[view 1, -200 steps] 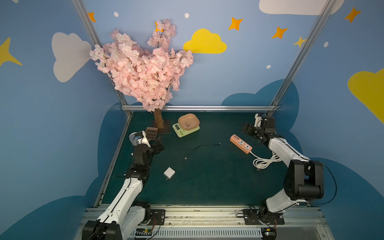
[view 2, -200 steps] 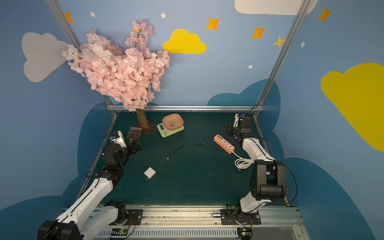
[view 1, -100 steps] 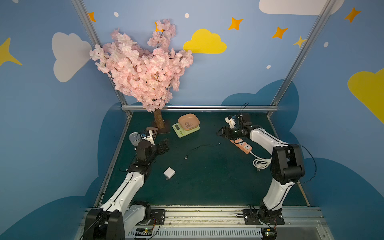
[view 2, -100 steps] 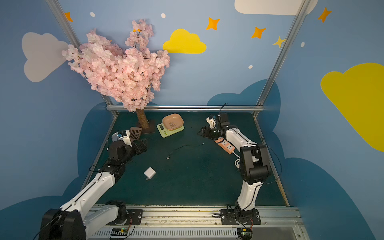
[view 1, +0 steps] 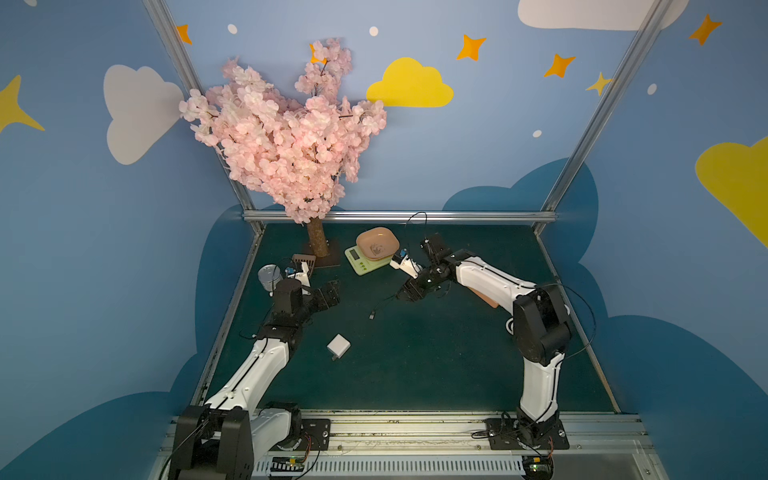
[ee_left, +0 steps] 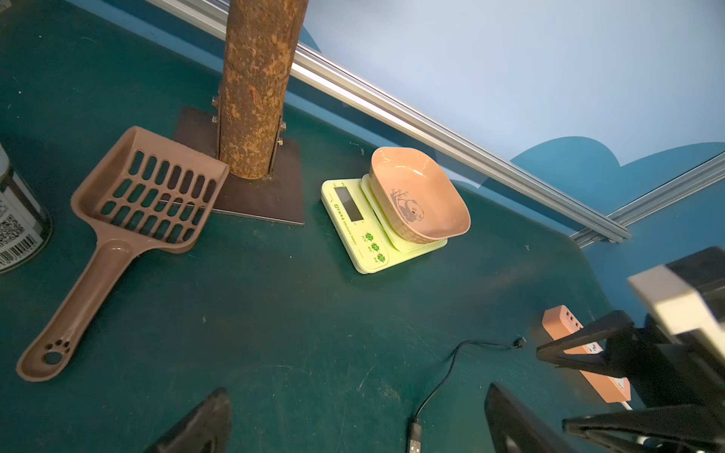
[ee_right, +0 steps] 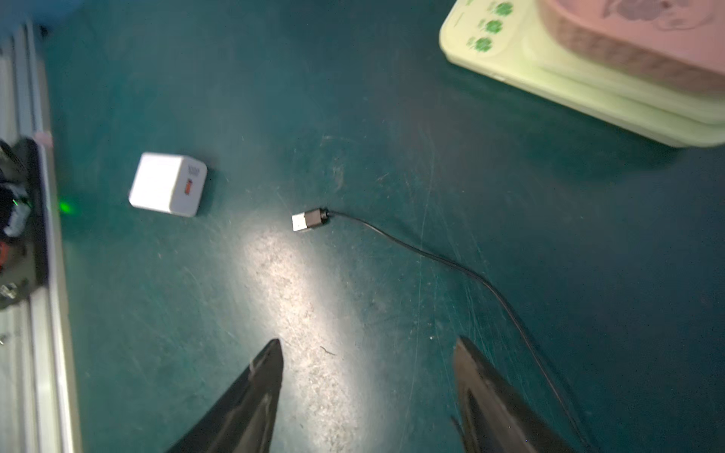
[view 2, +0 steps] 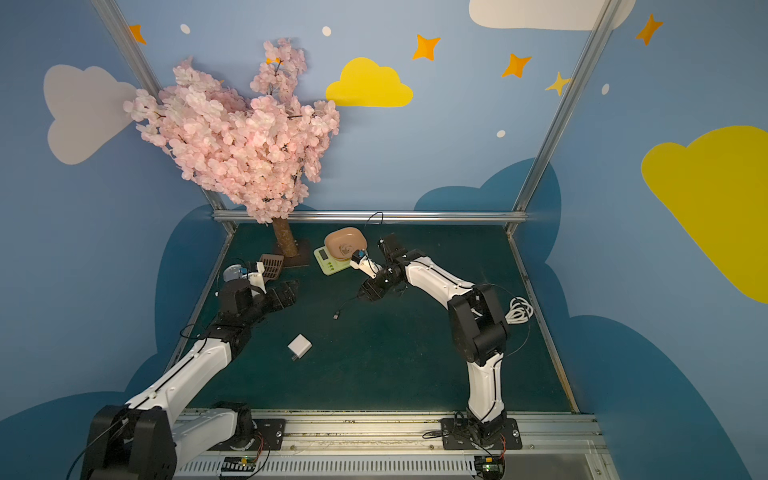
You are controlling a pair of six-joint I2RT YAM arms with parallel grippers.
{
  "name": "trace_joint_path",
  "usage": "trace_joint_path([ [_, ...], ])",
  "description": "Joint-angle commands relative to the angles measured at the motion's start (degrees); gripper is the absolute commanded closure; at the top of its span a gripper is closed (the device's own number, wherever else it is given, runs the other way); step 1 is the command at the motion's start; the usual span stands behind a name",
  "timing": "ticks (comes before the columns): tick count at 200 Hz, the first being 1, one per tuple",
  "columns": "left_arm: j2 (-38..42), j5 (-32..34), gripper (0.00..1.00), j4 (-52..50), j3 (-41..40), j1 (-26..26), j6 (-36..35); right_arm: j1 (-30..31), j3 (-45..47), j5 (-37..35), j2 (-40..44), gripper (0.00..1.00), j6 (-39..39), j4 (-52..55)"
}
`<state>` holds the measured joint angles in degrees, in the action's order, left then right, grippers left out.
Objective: Charge the electronic scale
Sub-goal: Pick up the charging cable from the center of the board.
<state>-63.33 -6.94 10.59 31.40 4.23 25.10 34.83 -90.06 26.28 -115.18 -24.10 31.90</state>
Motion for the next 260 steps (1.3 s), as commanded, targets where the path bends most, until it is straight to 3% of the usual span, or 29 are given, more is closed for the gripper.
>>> trace_joint_path([
  [1,0.92,-1.48,0.00,-0.91,1.65,-0.28,-0.16,1.27,-4.47,-2.80,-3.25,0.31,-10.65,4.76],
  [58,2.64,-2.37,0.00,-1.36,1.56,-0.35,0.32,3.98,-15.25,-3.53,-12.86,0.32,-17.26,11.07],
  [158,1.76,-3.91,0.00,-0.75,2.16,-0.45,1.57,5.37,-23.87,-2.82,-20.56,0.40,-21.14,13.70],
  [260,-0.49,-4.13,0.00,-0.75,2.85,-0.78,1.96,6.30,-26.39,-3.72,-24.21,0.59,-21.61,12.64],
])
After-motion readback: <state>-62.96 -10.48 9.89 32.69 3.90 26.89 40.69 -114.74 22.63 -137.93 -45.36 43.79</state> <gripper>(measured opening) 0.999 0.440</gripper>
